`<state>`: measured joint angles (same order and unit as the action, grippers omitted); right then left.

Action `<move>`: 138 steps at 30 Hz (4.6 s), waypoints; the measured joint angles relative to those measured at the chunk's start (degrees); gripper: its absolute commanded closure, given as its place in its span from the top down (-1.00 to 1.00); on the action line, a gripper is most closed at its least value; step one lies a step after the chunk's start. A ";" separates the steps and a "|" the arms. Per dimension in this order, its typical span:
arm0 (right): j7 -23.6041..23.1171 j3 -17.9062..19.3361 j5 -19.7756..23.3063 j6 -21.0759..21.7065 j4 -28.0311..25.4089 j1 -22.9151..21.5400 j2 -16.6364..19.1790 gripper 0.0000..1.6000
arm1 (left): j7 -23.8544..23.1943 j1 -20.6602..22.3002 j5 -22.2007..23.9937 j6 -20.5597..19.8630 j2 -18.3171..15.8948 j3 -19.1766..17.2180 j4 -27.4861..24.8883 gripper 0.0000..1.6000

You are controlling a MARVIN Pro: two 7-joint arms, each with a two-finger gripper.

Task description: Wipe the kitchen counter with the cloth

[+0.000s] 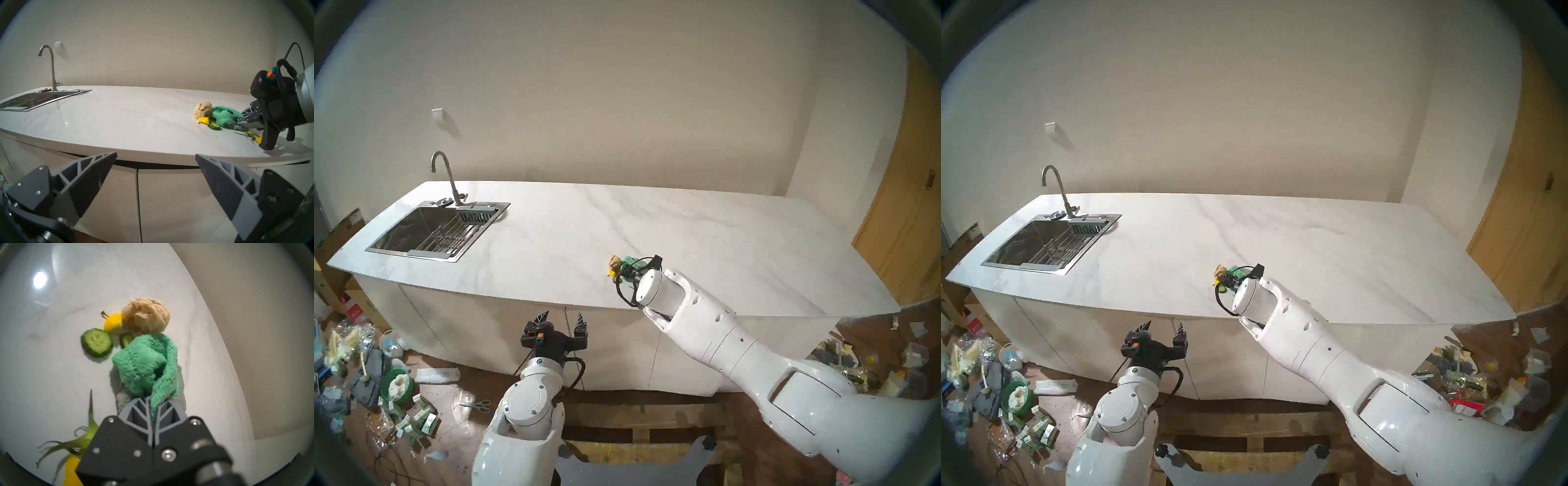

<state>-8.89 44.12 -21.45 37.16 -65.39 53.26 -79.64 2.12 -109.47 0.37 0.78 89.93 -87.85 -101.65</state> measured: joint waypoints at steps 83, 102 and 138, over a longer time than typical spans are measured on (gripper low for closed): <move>-12.95 6.60 3.17 16.79 -45.69 16.94 27.90 -1.00 | 0.02 0.00 0.01 0.00 -0.01 0.02 -0.01 1.00; -11.16 0.39 -0.65 17.23 -37.31 13.15 21.32 -1.00 | 0.02 0.00 0.01 0.00 -0.01 0.02 -0.01 1.00; -2.48 -12.34 -0.53 16.47 -8.61 -2.04 1.96 -1.00 | 0.10 0.07 -0.01 0.00 0.00 0.02 0.20 1.00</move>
<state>-11.37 31.78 -21.99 53.63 -73.99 51.22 -77.68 2.23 -109.41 0.36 0.78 89.92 -87.83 -101.44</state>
